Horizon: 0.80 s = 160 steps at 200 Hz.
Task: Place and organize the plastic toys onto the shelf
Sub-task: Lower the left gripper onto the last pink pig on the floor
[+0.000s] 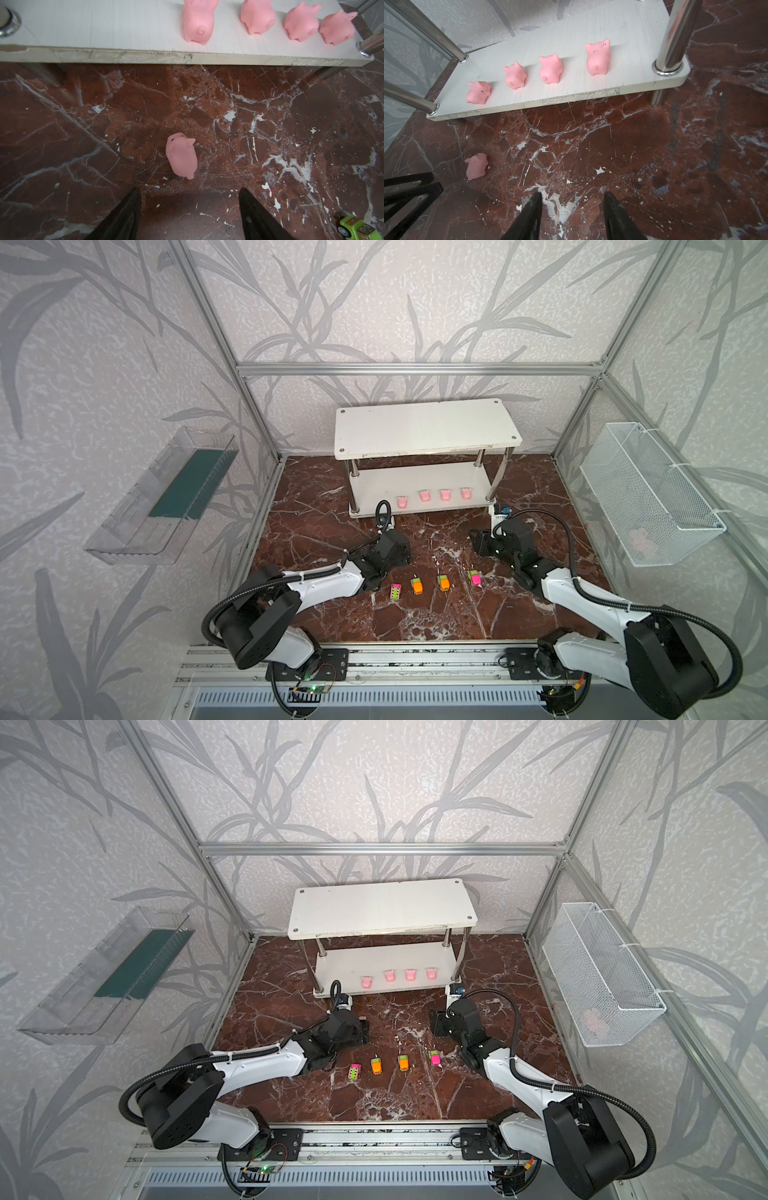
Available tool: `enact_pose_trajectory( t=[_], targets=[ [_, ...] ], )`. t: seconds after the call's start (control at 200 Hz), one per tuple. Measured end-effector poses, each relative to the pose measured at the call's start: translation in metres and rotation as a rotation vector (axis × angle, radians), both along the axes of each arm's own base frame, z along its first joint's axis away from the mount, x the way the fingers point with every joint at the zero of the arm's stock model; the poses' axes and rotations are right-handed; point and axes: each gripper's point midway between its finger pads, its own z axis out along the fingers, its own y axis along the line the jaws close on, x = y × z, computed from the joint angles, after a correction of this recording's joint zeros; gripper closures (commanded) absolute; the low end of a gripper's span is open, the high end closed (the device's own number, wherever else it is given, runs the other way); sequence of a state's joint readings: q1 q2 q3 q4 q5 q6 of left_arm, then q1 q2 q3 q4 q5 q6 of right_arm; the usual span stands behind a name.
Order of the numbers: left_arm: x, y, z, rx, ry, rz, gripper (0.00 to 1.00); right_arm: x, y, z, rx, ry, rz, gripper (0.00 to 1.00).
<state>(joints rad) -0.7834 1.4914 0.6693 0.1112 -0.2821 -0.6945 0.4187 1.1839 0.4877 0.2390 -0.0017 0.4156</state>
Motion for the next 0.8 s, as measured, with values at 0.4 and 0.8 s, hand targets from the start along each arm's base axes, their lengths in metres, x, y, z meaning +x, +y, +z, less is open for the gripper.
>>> enact_pose_trajectory(
  t=[0.4,0.8],
  targets=[
    [0.012,-0.018,-0.022,-0.013,0.078,0.089,0.25,-0.001,0.0,-0.001,-0.001,0.003,0.0,0.51],
    [0.018,-0.008,-0.04,0.051,0.085,0.184,0.38,-0.001,0.0,-0.002,-0.002,0.004,0.0,0.51]
  ],
)
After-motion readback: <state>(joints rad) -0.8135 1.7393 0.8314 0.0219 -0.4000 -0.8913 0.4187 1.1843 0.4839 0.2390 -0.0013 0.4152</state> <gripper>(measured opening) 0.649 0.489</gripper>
